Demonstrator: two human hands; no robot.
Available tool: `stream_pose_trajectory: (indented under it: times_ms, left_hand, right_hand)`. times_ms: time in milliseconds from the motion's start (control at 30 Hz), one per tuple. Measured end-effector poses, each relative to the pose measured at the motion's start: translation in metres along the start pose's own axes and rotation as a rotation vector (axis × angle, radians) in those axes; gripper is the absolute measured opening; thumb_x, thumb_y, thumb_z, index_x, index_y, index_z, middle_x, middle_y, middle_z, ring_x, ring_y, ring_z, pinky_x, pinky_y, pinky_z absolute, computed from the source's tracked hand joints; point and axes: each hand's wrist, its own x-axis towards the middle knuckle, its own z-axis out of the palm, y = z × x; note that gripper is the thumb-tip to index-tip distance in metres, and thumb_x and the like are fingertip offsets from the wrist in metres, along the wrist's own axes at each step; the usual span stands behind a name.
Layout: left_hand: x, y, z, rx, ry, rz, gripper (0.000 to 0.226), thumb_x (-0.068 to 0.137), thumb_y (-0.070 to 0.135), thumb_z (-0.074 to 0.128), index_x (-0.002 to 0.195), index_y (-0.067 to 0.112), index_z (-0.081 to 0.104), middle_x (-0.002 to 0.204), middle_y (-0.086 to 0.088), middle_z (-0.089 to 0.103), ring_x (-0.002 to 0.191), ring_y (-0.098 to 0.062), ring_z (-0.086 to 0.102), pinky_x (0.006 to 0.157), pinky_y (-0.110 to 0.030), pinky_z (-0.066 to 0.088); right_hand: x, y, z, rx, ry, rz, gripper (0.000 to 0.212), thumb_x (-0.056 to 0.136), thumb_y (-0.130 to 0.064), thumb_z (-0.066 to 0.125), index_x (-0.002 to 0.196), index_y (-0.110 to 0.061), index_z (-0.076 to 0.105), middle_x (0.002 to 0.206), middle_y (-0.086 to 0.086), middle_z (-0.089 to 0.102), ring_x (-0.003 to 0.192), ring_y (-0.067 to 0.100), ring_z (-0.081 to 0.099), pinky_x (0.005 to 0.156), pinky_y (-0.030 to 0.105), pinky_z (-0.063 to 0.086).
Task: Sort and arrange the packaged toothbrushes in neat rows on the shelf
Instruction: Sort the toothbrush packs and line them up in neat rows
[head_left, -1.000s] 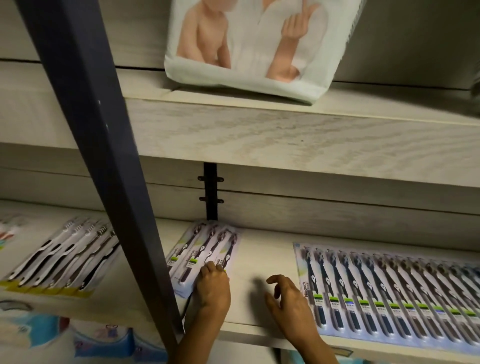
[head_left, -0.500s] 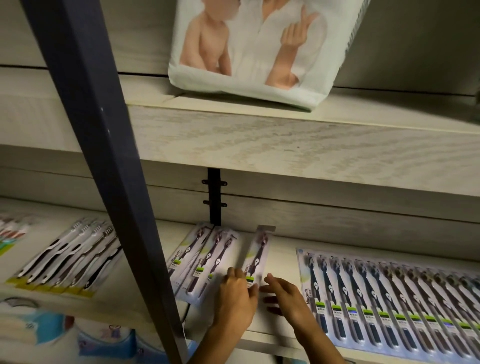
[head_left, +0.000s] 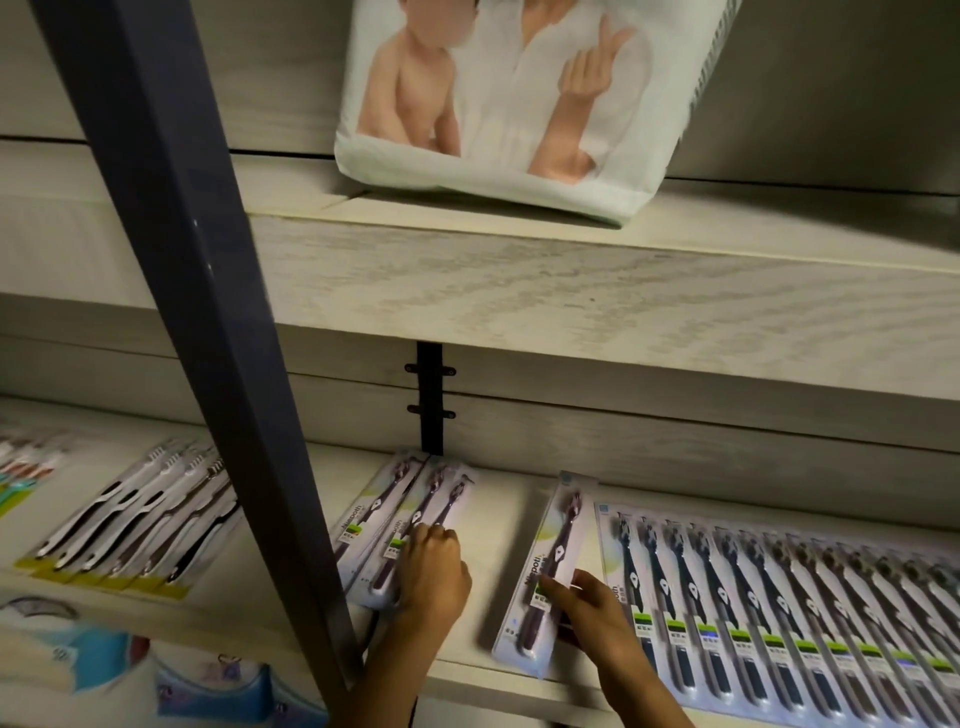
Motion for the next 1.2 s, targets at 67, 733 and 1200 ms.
stream_pose_trajectory:
  times_ms: [67,733,1200]
  left_hand:
    - [0.005,-0.004,0.005,0.102,-0.014,-0.009,0.036,0.090,0.014,0.039,0.125,0.010,0.049,0.129,-0.006,0.052,0.121,-0.023,0.040,0.103,-0.031,0.034]
    - [0.009,-0.006,0.003,0.052,-0.001,-0.083,0.029,0.094,0.016,0.051,0.122,0.011,0.054,0.124,-0.006,0.056,0.116,-0.020,0.051,0.095,-0.025,0.046]
    - [-0.012,-0.005,0.011,-0.340,0.208,0.085,0.020,0.074,0.012,0.076,0.085,-0.001,0.067,0.081,-0.018,0.066,0.074,-0.035,0.064,0.064,-0.040,0.052]
  right_hand:
    - [0.002,0.003,-0.002,0.001,0.000,0.006,0.015,0.087,-0.015,0.064,0.100,-0.008,0.062,0.098,0.014,0.070,0.093,0.030,0.067,0.076,0.034,0.055]
    - [-0.007,-0.005,-0.012,-0.138,-0.023,-0.008,0.014,0.089,-0.020,0.061,0.100,-0.012,0.059,0.088,0.000,0.065,0.078,0.010,0.061,0.060,0.014,0.046]
    - [0.023,-0.002,-0.029,-0.992,0.292,-0.124,0.034,0.092,-0.031,0.054,0.120,-0.013,0.046,0.112,0.009,0.064,0.099,0.023,0.063,0.084,0.030,0.052]
